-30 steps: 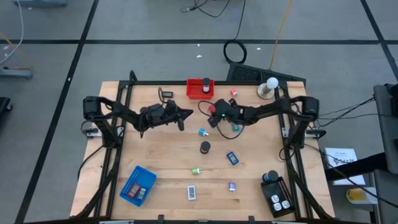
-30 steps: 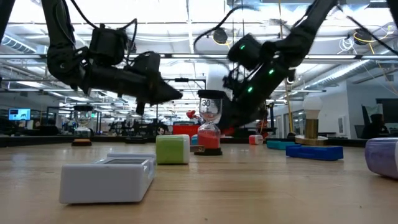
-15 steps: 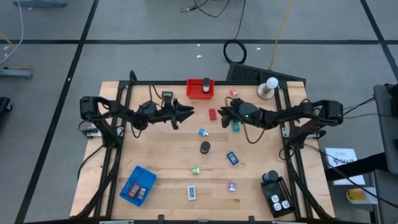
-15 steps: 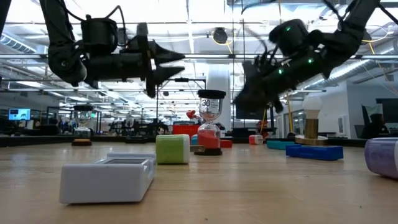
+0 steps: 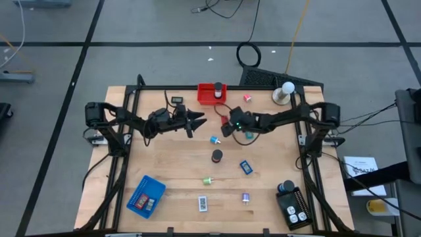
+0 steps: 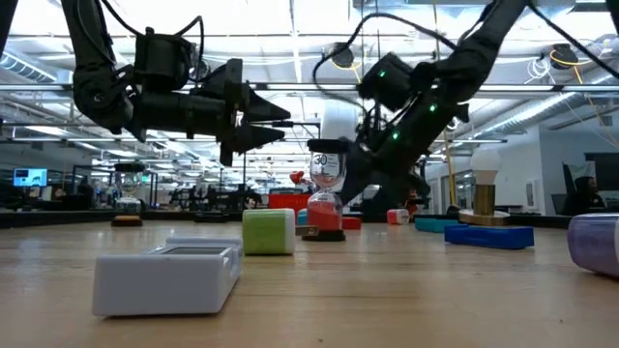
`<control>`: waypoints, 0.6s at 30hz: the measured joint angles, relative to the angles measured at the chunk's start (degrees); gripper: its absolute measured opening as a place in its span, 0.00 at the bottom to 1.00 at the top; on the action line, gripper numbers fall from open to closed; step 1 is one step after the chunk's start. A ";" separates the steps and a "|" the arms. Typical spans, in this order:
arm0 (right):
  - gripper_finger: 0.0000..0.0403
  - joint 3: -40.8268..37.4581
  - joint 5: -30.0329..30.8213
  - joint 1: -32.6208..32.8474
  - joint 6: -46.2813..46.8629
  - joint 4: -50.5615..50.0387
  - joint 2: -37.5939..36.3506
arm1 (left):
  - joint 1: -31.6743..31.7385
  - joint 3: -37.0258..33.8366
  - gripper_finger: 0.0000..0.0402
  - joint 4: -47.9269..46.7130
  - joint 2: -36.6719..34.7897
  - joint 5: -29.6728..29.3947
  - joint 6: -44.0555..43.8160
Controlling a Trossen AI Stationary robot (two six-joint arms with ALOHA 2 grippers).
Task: Pick & Place Office items
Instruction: Put the red digital timer into the blue bin
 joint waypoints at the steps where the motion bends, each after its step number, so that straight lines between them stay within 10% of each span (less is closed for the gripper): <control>1: 0.71 0.82 0.15 0.09 0.17 -0.40 0.99 | 0.00 0.00 0.52 -0.32 -0.02 -0.06 0.07; 18: 0.44 6.59 4.60 0.61 -1.45 -7.90 7.32 | -0.32 0.00 0.48 -2.62 0.00 0.26 -0.17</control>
